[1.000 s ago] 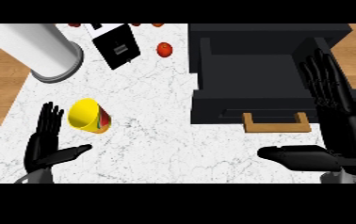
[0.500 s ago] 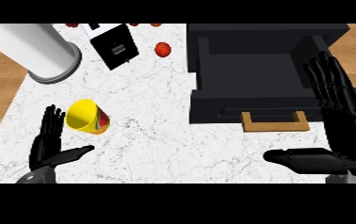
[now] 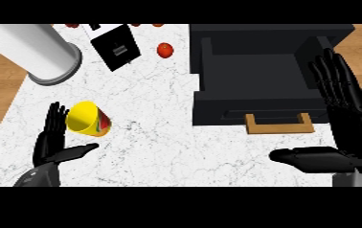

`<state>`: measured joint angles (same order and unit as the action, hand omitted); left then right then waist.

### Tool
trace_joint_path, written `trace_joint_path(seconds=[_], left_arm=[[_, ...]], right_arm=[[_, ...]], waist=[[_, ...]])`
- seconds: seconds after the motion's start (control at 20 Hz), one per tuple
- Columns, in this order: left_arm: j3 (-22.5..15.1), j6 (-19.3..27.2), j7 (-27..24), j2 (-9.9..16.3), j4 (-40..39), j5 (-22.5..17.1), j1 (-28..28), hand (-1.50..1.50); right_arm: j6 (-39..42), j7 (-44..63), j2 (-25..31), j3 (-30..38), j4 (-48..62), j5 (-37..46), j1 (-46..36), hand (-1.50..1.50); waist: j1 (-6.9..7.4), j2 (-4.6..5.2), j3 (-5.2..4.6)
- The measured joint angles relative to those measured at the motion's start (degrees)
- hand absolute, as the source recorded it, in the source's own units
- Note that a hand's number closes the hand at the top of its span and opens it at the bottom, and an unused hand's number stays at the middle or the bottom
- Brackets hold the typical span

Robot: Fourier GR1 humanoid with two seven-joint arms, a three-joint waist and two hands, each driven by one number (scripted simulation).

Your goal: Pick up the cup, place it into the drawer and close the drawer

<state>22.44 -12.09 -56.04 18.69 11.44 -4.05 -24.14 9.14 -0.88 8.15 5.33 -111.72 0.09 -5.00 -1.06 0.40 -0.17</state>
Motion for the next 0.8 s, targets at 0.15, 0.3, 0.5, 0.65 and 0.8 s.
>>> trace_joint_path(seconds=[0.15, 0.3, 0.5, 0.65, 0.8], left_arm=[[0.1, -0.4, -0.2, 0.1, -0.5, -0.1, -0.3, -1.5], [0.4, -1.1, 0.1, -0.4, -0.8, -0.4, -1.6, -1.5], [0.2, -2.3, -0.1, -1.6, -0.5, -0.6, -1.7, -1.5], [0.0, -3.2, 0.1, -2.5, -0.2, -0.7, -2.4, -1.5], [0.1, -5.5, 0.5, -2.5, 0.3, -1.1, -2.3, 1.5]], right_arm=[[0.0, 0.2, -0.4, -0.1, -0.4, -0.3, 0.3, -1.5], [0.4, -0.6, -0.6, -0.6, 0.0, -0.2, 1.0, -1.5], [0.2, 0.9, -0.6, -0.5, -0.9, -0.3, 0.7, -1.5], [-0.3, 1.4, -0.8, -0.9, -0.6, 0.3, -0.2, -1.5], [0.5, 0.6, -0.7, -0.5, -0.5, -0.4, 0.9, -1.5]], waist=[[-0.11, 0.04, -0.02], [-0.37, 0.14, -0.05], [-0.32, 0.11, -0.03], [-0.31, 0.15, -0.06], [-0.42, 0.17, -0.07]])
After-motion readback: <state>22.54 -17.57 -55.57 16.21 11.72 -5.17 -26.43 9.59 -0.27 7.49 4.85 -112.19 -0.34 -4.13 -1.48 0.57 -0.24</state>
